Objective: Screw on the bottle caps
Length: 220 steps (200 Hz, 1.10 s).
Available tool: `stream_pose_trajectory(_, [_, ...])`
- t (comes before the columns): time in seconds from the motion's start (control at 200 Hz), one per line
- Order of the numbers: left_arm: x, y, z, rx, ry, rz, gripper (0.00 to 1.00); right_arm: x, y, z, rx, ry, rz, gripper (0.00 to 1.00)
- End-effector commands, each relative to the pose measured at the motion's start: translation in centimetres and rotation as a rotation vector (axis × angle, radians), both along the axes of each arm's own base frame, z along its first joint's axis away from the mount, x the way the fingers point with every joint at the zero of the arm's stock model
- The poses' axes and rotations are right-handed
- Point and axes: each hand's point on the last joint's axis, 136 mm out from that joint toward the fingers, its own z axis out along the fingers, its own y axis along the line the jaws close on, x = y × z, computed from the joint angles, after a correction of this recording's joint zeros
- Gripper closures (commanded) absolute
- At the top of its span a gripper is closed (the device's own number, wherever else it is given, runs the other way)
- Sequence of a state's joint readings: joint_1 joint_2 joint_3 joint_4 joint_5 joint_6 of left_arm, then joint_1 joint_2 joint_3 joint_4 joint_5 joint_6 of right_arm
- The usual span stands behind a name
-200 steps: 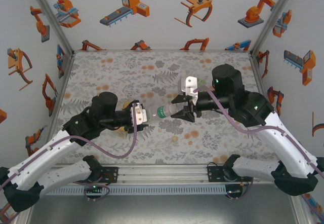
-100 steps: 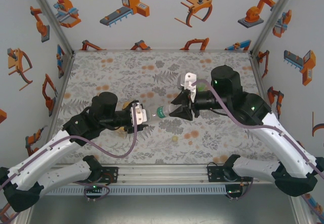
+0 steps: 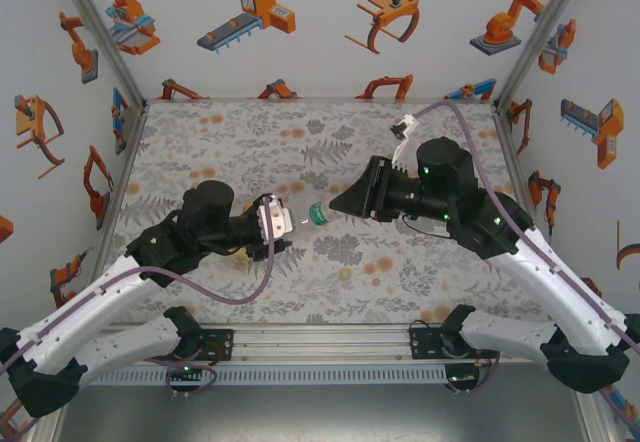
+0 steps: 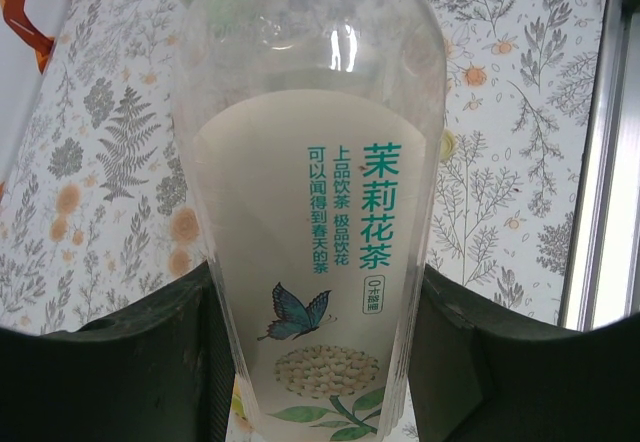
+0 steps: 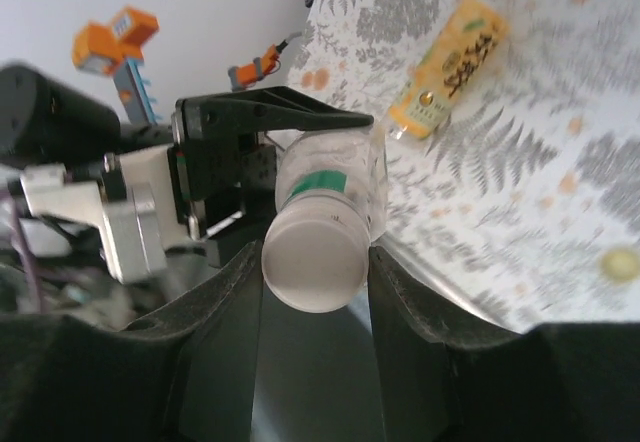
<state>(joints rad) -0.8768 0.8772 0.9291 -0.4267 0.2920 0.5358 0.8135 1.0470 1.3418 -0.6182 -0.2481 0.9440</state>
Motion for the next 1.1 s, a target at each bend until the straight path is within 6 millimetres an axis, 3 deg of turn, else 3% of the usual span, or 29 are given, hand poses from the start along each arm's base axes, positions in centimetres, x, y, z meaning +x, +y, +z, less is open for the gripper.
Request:
stream_pose_trajectory(0.0, [0.2, -0.8, 3.0, -0.095, -0.069, -0.015, 1.00, 0.1, -1.0, -2.9, 0.029, 0.352, -0.200, 1.00])
stream_pose_trajectory(0.12, [0.1, -0.8, 3.0, -0.096, -0.066, -0.020, 1.00, 0.2, -0.5, -2.0, 0.023, 0.343, -0.179, 0.99])
stream_pose_trajectory(0.25, [0.0, -1.0, 3.0, -0.098, -0.062, -0.027, 1.00, 0.7, -0.6, -0.2, -0.004, 0.168, -0.121, 0.74])
stream_pose_trajectory(0.461, [-0.5, -1.3, 2.7, -0.096, -0.044, -0.062, 1.00, 0.5, -1.9, 3.2, -0.095, -0.211, -0.016, 0.50])
stream_pose_trajectory(0.626, [-1.0, -1.3, 2.9, -0.096, -0.038, -0.089, 1.00, -0.2, -1.6, 5.8, -0.156, -0.424, 0.097, 0.48])
stream_pose_trajectory(0.801, [-1.6, -1.3, 3.0, -0.102, -0.040, -0.118, 1.00, -2.6, -0.3, 7.2, -0.219, -0.671, 0.341, 0.44])
stream_pose_trajectory(1.001, [-2.2, -1.2, 3.2, -0.107, -0.033, -0.141, 1.00, -7.8, 0.7, 7.1, -0.180, -1.003, 0.713, 0.39])
stream_pose_trajectory(1.097, [-2.3, -1.2, 3.3, -0.107, -0.032, -0.146, 1.00, -8.5, 0.7, 6.7, -0.190, -1.094, 0.779, 0.38])
